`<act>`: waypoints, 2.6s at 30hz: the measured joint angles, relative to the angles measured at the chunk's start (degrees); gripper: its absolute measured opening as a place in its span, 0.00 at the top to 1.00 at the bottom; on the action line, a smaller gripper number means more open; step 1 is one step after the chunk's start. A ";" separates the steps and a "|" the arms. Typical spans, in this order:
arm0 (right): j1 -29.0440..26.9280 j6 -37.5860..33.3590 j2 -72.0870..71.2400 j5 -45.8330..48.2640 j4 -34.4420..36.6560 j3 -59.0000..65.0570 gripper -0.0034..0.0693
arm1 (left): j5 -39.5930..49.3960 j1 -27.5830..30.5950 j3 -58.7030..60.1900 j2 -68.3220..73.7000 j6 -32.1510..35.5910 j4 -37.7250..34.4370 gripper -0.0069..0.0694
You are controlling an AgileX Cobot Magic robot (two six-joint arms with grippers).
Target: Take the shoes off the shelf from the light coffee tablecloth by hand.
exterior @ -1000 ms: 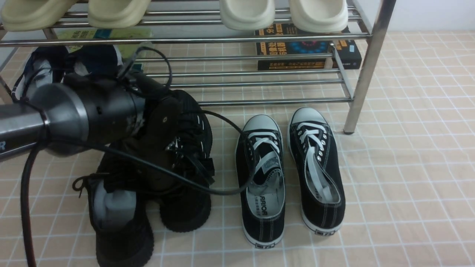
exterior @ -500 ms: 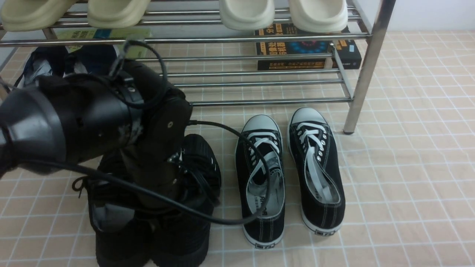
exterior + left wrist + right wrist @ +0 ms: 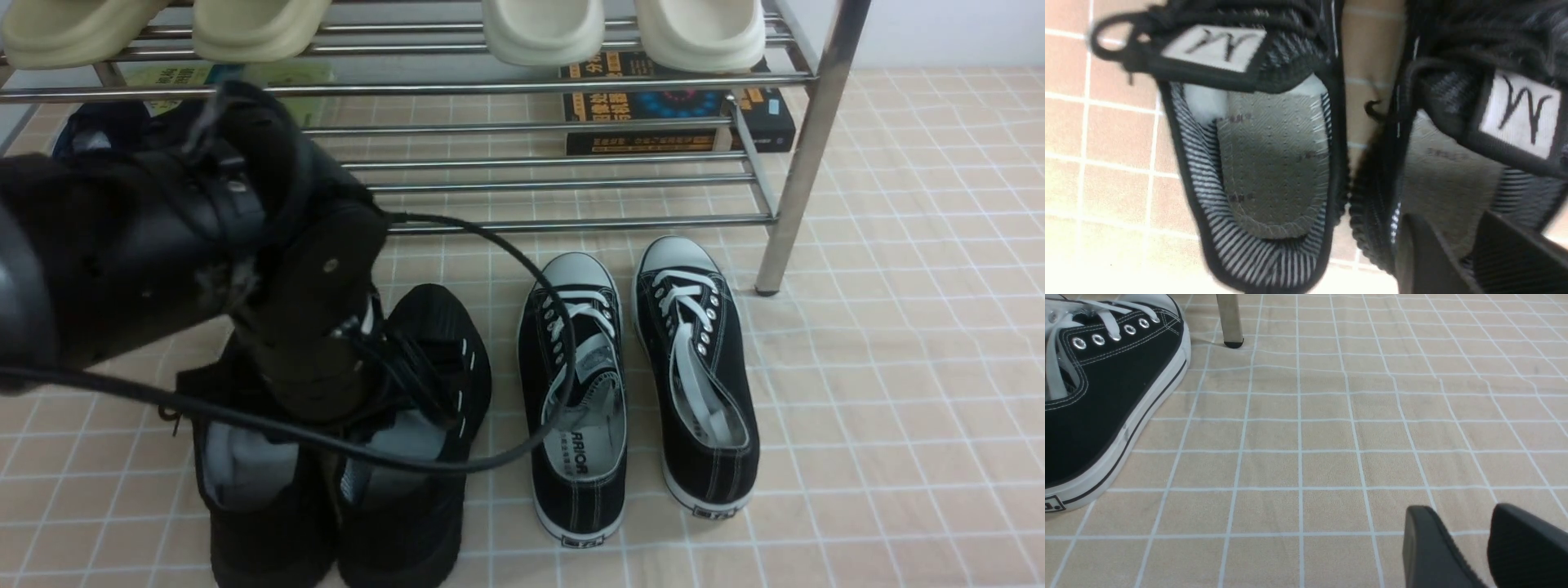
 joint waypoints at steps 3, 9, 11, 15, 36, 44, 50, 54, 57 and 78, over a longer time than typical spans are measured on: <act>0.00 0.00 0.00 0.00 0.00 0.00 0.62 | 1.48 0.00 0.00 -5.99 0.85 0.60 0.58; 0.00 0.00 0.00 0.00 0.00 0.00 0.62 | 7.21 0.00 0.00 -22.03 7.79 1.59 0.73; 0.00 0.00 0.00 0.00 0.00 0.00 0.62 | 8.53 0.00 0.00 -25.26 9.29 1.64 0.77; 0.00 0.00 0.00 0.00 0.00 0.00 0.62 | 7.30 0.00 4.66 -36.88 15.33 -1.05 0.90; 0.00 0.00 0.00 0.00 0.00 0.00 0.62 | -30.07 0.00 37.15 -53.28 14.58 0.12 0.90; 0.00 -0.05 0.00 0.00 0.00 0.00 0.62 | -31.60 0.00 41.74 -53.28 14.69 1.55 0.90; 0.00 -0.05 0.00 0.00 0.00 0.00 0.62 | -33.93 4.04 49.03 -54.11 18.74 -4.09 0.89; 0.00 -0.05 0.00 0.00 0.00 0.00 0.62 | -37.55 14.98 52.19 -58.07 36.26 -15.60 0.88; 0.00 -0.05 0.00 0.00 0.00 0.00 0.62 | -41.59 21.22 54.02 -62.11 47.32 -21.32 0.88; 0.00 -0.05 0.00 0.00 0.00 0.00 0.62 | -39.71 39.76 65.60 -83.71 38.62 -8.86 0.86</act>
